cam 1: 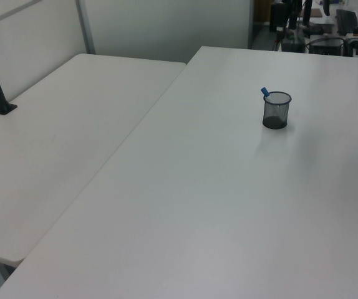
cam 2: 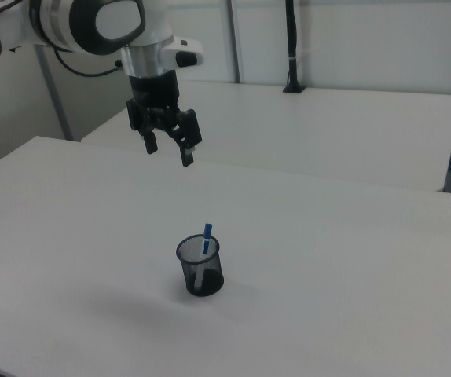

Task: Remove the marker

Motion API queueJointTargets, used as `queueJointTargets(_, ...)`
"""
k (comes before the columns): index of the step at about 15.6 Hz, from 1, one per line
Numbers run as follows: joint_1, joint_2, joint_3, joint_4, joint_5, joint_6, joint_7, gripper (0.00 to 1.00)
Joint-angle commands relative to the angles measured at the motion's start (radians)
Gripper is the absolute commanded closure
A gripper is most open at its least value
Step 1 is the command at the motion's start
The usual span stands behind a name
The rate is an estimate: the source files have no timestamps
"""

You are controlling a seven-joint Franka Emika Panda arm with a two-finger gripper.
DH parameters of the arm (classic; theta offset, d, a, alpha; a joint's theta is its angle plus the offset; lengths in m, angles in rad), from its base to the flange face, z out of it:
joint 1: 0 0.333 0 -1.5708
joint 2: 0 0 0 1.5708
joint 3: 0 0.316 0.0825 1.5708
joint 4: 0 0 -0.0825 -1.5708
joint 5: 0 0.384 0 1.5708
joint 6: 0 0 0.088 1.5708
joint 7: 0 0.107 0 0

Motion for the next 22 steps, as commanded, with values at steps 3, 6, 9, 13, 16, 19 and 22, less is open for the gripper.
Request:
queueJointTargets(3,0.003,0.007,-0.004,0.011,0.04,-0.026,0.002,0.0)
queueJointTargets(6,0.003,0.027,-0.01,0.011,0.097,-0.018,0.001,0.0)
queueJointTargets(9,0.003,0.035,-0.01,0.013,0.097,-0.018,-0.002,0.0)
queueJointTargets(13,-0.008,0.053,-0.011,0.01,0.098,-0.021,-0.065,0.0)
queueJointTargets(16,-0.017,0.069,-0.011,0.007,0.095,-0.017,-0.084,0.02)
queueJointTargets(19,-0.027,0.102,-0.011,0.004,0.089,0.043,-0.084,0.05)
queueJointTargets(22,-0.028,0.147,-0.014,0.004,0.081,0.091,-0.085,0.08)
